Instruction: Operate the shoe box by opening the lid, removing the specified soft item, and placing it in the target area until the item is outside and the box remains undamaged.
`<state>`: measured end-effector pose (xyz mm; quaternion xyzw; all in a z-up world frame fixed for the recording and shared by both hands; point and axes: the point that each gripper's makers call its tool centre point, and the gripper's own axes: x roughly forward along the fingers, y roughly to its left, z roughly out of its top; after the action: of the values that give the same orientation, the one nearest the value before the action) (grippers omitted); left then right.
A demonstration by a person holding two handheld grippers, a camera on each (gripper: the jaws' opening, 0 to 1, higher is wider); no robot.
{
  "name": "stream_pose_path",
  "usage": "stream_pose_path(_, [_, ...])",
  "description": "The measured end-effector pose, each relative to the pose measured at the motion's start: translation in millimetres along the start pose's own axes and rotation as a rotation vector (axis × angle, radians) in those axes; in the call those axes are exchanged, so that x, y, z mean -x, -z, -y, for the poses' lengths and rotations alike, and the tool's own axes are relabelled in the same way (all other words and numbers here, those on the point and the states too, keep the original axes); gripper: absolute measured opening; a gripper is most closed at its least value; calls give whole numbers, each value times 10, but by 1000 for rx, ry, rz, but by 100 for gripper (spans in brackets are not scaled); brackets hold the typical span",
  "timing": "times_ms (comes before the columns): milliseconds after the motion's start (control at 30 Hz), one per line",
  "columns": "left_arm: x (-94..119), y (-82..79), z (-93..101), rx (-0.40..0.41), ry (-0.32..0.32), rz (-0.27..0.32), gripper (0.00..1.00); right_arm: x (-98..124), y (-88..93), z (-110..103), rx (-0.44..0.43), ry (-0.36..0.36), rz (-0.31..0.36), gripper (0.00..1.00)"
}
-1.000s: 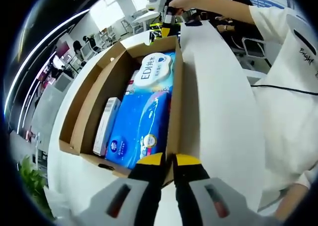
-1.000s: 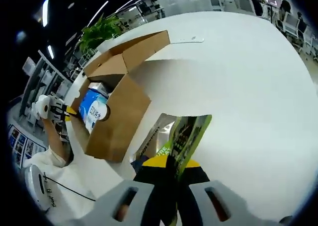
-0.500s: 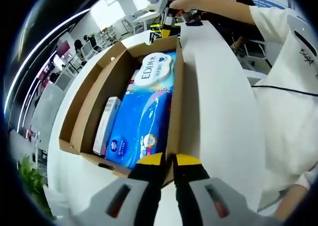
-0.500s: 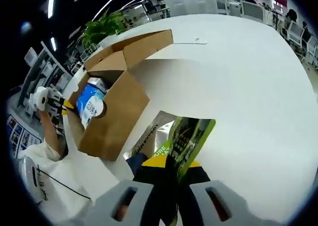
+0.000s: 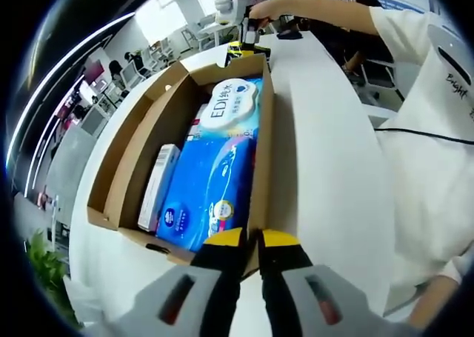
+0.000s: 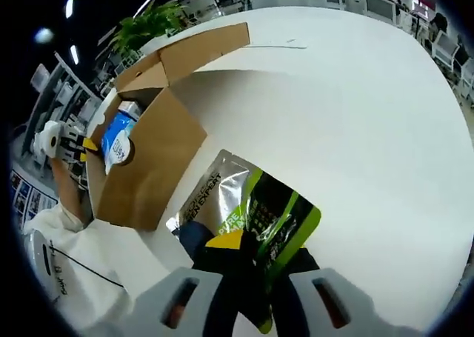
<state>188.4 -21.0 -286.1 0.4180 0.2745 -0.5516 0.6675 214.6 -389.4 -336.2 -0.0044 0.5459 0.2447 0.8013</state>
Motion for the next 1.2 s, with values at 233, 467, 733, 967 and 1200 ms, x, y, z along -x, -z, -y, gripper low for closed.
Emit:
stream_pose_path(233, [-9,-7,6,-1,3,10,7,23,-35,93,17,33,35,16])
stream_pose_path(467, [-13,-9,9,-7,-1,13,7,22,-85,207,53,96,59,21])
stream_pose_path(733, [-12,-10,12,-11,-3,12,7,29,-114,322,94,158,103,26])
stream_pose_path(967, [-14,-10,12,-12,-5,9,7,7,-150,405,137,197,122,31])
stream_pose_path(1200, [-17,-6,-1,-11,-4,8,7,2,-153,446,139,215,147,34])
